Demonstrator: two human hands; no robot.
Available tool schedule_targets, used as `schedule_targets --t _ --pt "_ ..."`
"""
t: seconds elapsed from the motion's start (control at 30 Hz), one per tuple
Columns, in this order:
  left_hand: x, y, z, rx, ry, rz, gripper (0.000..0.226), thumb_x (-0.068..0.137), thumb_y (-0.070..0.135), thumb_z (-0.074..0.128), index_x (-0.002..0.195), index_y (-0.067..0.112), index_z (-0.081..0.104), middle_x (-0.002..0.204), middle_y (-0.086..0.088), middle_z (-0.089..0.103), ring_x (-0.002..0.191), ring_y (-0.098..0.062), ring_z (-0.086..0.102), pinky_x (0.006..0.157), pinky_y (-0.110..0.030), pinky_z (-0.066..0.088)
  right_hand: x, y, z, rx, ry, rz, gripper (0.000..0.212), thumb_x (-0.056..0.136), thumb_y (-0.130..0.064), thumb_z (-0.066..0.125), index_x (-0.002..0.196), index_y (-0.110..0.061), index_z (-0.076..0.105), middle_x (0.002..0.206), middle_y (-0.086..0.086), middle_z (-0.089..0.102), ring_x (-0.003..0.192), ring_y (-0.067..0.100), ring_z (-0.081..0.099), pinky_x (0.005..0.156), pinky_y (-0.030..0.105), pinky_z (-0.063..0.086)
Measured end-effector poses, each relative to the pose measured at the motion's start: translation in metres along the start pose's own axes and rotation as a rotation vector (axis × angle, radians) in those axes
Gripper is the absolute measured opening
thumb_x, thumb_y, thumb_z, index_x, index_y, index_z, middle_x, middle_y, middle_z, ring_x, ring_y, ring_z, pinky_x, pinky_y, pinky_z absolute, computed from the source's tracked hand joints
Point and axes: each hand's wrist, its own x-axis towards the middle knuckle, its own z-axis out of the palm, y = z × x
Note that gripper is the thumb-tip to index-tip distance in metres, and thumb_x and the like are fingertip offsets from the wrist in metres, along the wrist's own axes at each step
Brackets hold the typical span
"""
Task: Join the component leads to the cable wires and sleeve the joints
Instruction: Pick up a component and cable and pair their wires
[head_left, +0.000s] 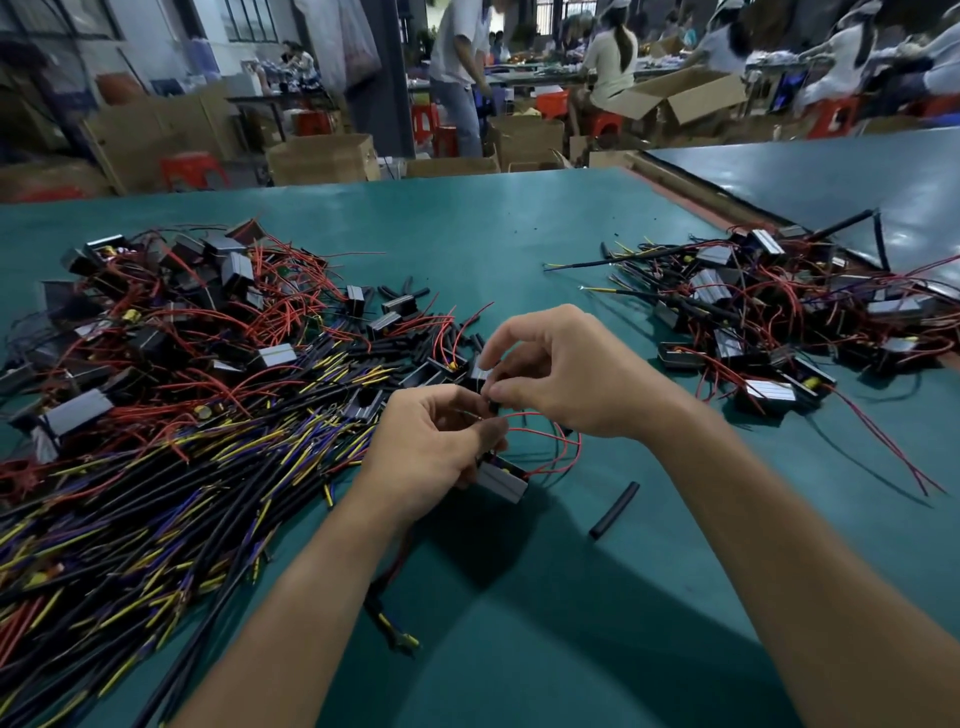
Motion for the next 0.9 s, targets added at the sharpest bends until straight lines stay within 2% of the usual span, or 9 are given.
schedule_targets --t 0.07,0.1,0.17,0.23,0.33,0.5,0.67,0.8,0.9 --pt "-0.001 0.0 -0.002 -0.017 -0.02 -0.023 0.018 0.075 -0.008 0.075 0.086 0.0 0.064 0.058 -0.009 0.061 0.037 -0.011 0.044 0.038 -0.019 0.037 0.001 0.003 -0.002 0.012 0.022 0.014 0.02 0.079 0.001 0.075 0.085 -0.016 0.066 0.079 0.006 0.075 0.069 0.025 0.07 0.07 0.037 0.058" --pt "-0.001 0.0 -0.002 -0.018 -0.03 -0.034 0.022 0.073 -0.011 0.075 0.088 0.0 0.064 0.059 -0.008 0.061 0.038 -0.011 0.045 0.038 -0.018 0.038 0.0 0.004 -0.002 0.023 0.027 0.026 0.02 0.078 0.001 0.076 0.084 -0.015 0.065 0.078 0.008 0.074 0.067 0.028 0.069 0.066 0.036 0.058" --pt "-0.001 -0.001 -0.001 -0.004 -0.044 -0.045 0.026 0.071 -0.013 0.076 0.088 0.003 0.064 0.06 -0.006 0.064 0.04 -0.008 0.049 0.039 -0.016 0.039 0.0 0.004 -0.003 0.024 0.022 0.053 0.019 0.076 -0.002 0.079 0.081 -0.014 0.064 0.075 0.009 0.073 0.062 0.023 0.067 0.058 0.03 0.054" --pt "0.0 -0.002 -0.001 0.013 -0.046 -0.043 0.028 0.071 -0.013 0.076 0.087 0.006 0.064 0.059 0.0 0.066 0.041 -0.006 0.052 0.04 -0.016 0.04 0.0 0.005 -0.004 -0.022 0.002 0.061 0.018 0.075 -0.005 0.081 0.079 -0.015 0.066 0.072 0.007 0.073 0.059 0.014 0.065 0.06 0.032 0.054" --pt "0.001 -0.003 -0.001 0.071 -0.041 -0.039 0.028 0.071 -0.01 0.078 0.087 0.008 0.065 0.058 0.004 0.064 0.043 -0.005 0.053 0.04 -0.017 0.039 -0.001 0.004 -0.005 -0.067 -0.068 0.074 0.02 0.074 -0.006 0.081 0.081 -0.018 0.067 0.069 0.003 0.072 0.054 0.009 0.063 0.055 0.024 0.051" --pt "0.0 -0.003 -0.002 0.138 -0.039 -0.032 0.026 0.071 -0.006 0.08 0.087 0.01 0.066 0.061 0.002 0.064 0.045 -0.009 0.051 0.04 -0.02 0.039 -0.003 0.001 -0.001 -0.141 -0.068 0.069 0.021 0.073 -0.009 0.082 0.076 -0.023 0.066 0.069 0.002 0.072 0.057 0.011 0.065 0.062 0.032 0.056" --pt "-0.001 -0.002 -0.002 0.127 -0.038 -0.03 0.026 0.071 -0.006 0.08 0.088 0.009 0.066 0.058 0.006 0.064 0.045 -0.007 0.053 0.04 -0.018 0.04 -0.003 0.002 -0.004 -0.158 -0.038 0.052 0.022 0.069 -0.01 0.085 0.078 -0.021 0.068 0.066 -0.005 0.073 0.058 0.004 0.066 0.055 0.016 0.05" --pt "0.0 -0.003 -0.002 0.13 -0.03 -0.029 0.027 0.07 -0.008 0.078 0.086 0.01 0.066 0.064 -0.002 0.066 0.046 -0.015 0.05 0.04 -0.022 0.04 0.0 0.002 0.006 -0.227 -0.076 0.026 0.021 0.067 -0.015 0.087 0.072 -0.022 0.068 0.065 -0.008 0.072 0.06 0.004 0.066 0.062 0.022 0.054" --pt "0.001 -0.006 -0.002 0.143 -0.03 -0.025 0.027 0.07 -0.008 0.078 0.082 0.013 0.065 0.062 -0.001 0.066 0.047 -0.015 0.05 0.042 -0.023 0.04 -0.001 0.004 0.005 -0.24 -0.09 0.02 0.021 0.068 -0.018 0.087 0.07 -0.024 0.067 0.066 -0.007 0.072 0.062 0.008 0.067 0.066 0.03 0.057"
